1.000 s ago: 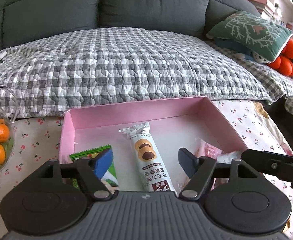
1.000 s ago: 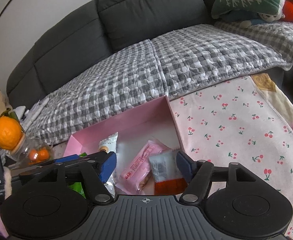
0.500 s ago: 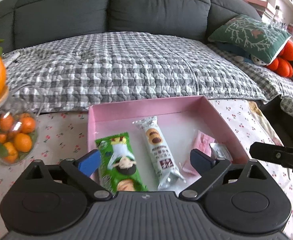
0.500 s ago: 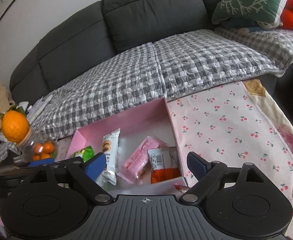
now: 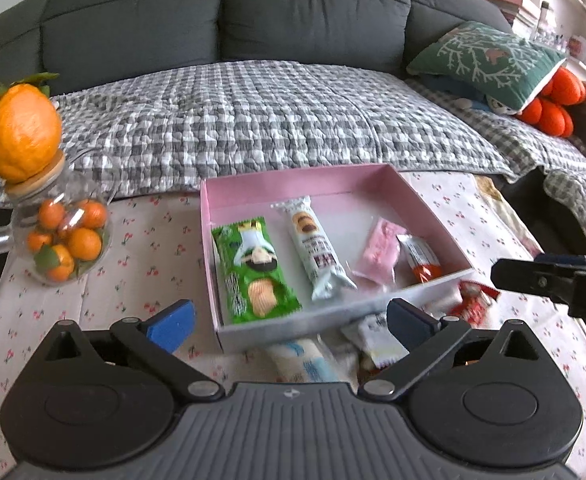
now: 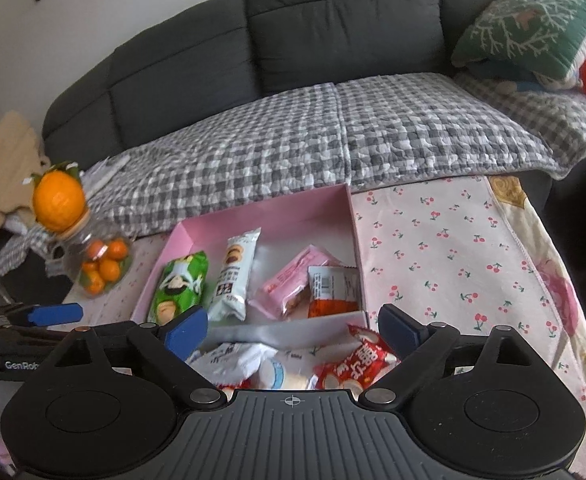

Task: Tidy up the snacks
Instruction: 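Grasp the white milk-bread pack with the left tool while the right tool grasps a white printed pack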

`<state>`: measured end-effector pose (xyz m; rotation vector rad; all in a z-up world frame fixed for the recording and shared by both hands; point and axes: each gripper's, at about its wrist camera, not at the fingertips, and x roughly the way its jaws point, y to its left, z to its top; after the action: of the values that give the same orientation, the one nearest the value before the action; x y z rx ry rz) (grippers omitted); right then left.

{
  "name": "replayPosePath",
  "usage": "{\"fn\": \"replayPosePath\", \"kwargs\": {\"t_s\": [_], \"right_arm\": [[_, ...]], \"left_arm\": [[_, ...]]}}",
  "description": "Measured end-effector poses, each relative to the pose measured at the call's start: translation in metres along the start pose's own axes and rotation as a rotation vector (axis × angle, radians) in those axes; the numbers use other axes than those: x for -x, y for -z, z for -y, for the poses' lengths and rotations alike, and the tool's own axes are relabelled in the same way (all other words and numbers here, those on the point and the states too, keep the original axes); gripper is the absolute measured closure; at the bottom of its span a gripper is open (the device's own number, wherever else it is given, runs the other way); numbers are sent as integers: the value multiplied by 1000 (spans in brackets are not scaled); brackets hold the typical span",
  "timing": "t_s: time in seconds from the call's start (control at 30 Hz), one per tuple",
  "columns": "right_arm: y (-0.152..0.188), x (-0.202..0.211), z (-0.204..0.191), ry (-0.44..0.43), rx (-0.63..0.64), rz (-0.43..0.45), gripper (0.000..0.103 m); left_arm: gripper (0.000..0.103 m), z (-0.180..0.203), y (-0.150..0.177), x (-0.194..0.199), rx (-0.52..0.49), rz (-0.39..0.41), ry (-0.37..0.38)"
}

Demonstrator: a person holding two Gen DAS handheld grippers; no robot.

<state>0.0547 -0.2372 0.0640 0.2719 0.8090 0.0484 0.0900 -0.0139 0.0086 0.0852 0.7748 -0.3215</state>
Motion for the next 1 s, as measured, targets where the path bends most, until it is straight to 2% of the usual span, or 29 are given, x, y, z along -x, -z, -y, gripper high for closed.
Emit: {"fn": "replayPosePath", "kwargs": {"t_s": [0.5, 0.8, 1.0], "right_arm": [[26, 21, 3, 12, 80, -22, 9], [45, 24, 18, 7, 75, -44, 8], [63, 15, 21, 23, 107, -92, 8]], "left_arm": [[1, -6, 37, 23, 31, 1, 39], [1, -13, 60, 27, 15, 36, 51], [1, -7, 73, 23, -19, 52, 79]]}}
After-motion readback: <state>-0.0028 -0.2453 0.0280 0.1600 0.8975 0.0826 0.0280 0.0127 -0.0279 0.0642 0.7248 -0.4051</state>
